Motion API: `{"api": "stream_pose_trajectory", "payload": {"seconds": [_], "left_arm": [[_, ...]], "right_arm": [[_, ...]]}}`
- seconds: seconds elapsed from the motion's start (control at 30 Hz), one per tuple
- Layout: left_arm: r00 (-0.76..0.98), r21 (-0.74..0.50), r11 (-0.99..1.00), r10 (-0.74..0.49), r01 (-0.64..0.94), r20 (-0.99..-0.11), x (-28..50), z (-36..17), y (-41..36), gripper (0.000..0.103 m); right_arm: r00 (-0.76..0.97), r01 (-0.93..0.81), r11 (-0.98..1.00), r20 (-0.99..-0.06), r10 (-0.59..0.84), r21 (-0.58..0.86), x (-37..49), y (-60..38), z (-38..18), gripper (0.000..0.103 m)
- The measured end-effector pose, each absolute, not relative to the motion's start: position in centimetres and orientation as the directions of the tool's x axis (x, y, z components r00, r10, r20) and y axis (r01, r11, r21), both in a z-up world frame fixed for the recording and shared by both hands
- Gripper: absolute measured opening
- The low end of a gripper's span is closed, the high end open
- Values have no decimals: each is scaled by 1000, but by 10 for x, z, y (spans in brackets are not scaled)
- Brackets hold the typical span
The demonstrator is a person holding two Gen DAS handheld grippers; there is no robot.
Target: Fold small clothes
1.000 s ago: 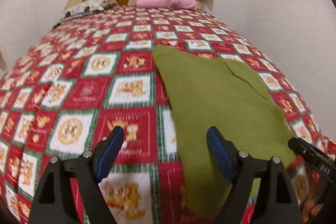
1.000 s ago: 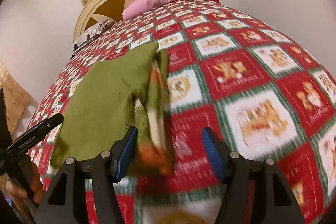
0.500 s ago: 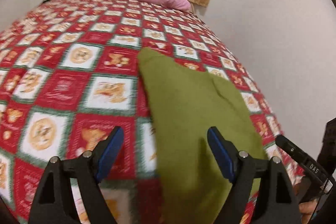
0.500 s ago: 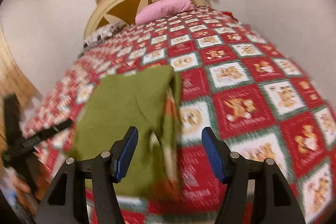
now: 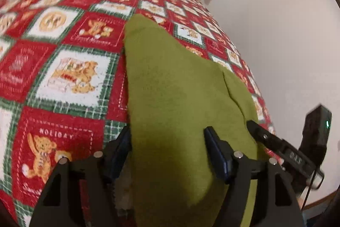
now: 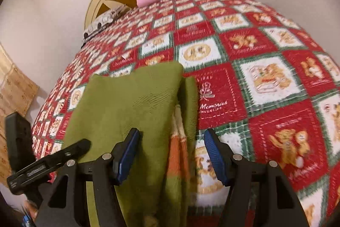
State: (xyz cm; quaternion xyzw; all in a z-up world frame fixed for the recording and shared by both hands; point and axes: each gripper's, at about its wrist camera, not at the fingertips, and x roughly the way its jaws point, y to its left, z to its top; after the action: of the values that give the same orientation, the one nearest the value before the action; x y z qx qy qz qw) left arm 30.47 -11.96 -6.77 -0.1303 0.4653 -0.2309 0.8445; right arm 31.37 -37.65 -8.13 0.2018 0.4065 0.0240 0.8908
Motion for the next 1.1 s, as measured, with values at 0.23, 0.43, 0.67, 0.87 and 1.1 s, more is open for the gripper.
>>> {"api": "stream_pose_trajectory", "payload": {"seconds": [0.23,0.43,0.67,0.87,1.1], "left_arm": [[501,-360,883,-469,302,-727,304,-67,-129,78],[504,-372,876,-482,307,-717,304,-68,-127,78],[505,-384,869,-494,312,-708,304,-69,-126,78],[509,-383,869,-495,314,-705,304,-68,-127,77],[511,-385,865,-501,322,-698,303,-68,-128,73]], "right_arm": [[691,102,905,-684,234,413,310,-383,-87,65],[667,94,918,-709,229,384,314,-377,-80,65],[635,66,932,-736,237,357,333,-368,-82,65],[659,29,937,-712,243,347,326,-362,-82,48],[685,25,960,-704,186,277,321,-350,-78,44]]}}
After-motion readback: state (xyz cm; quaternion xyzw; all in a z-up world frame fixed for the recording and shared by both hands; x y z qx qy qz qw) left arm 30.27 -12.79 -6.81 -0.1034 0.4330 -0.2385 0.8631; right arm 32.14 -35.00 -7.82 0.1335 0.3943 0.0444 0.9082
